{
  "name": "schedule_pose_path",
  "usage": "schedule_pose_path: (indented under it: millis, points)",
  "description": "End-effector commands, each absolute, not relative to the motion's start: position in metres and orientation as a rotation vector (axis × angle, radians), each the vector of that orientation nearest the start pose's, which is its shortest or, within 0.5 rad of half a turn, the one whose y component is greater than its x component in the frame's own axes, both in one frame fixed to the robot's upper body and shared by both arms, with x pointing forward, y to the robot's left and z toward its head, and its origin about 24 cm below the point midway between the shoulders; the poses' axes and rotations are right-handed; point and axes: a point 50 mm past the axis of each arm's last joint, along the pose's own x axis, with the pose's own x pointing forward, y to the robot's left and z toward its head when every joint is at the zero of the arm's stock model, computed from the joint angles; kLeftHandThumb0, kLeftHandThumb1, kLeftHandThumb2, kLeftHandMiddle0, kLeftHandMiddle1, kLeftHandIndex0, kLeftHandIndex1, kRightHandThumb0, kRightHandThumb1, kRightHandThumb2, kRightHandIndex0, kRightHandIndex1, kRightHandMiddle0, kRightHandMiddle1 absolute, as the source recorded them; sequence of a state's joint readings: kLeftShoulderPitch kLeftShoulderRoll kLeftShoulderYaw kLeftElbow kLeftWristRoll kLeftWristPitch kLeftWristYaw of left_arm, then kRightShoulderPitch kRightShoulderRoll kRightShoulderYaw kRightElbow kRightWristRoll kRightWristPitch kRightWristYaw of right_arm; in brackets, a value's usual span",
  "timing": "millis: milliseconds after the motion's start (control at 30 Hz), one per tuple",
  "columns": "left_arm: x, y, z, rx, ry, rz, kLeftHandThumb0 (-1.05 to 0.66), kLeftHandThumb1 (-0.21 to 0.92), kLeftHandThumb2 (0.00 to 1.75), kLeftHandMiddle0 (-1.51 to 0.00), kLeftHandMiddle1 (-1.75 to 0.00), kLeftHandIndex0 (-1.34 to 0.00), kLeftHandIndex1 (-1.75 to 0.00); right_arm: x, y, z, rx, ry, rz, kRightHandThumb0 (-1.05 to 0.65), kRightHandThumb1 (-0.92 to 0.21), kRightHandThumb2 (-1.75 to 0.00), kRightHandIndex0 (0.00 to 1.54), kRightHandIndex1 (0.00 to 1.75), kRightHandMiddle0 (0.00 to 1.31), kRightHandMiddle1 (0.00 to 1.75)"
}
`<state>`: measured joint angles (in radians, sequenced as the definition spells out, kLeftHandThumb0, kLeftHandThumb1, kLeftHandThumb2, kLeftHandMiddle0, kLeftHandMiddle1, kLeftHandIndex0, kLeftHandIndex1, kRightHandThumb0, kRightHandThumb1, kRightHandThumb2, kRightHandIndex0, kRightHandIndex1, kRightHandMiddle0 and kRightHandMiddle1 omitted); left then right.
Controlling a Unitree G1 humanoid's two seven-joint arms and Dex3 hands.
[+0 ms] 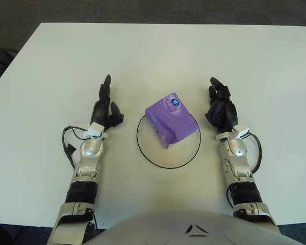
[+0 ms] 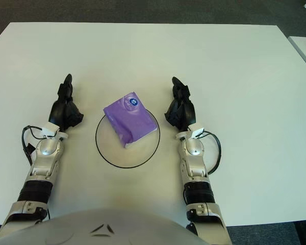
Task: Put the tissue paper into the plate.
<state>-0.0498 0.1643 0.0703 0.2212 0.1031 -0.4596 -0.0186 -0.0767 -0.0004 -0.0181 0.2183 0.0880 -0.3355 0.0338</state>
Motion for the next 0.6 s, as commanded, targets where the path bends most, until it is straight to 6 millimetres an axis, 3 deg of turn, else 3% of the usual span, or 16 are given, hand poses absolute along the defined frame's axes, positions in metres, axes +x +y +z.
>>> schedule_pose_path:
  millis: [0,567]
  points:
    - [0.2385,0.1957,0.0226,0.311,-0.135,-0.046,-0.89,0.92,1.23,0.0,0.0,0.0,-0.19,0.2293,-0.1507,-0.0194,0.102,0.107,-0.044,-0.76,-0.92,-1.01,0.2,0.03,0.0,0.36]
    - [0.2325,0.1993,0.0181,0.326,-0.125,-0.09,-0.95,0.92,1.25,-0.01,0.0,0.0,-0.33,0.227,-0.1485,-0.0186,0.104,0.088,-0.106,-0.73,-0.92,-0.98,0.18,0.01,0.0,0.37]
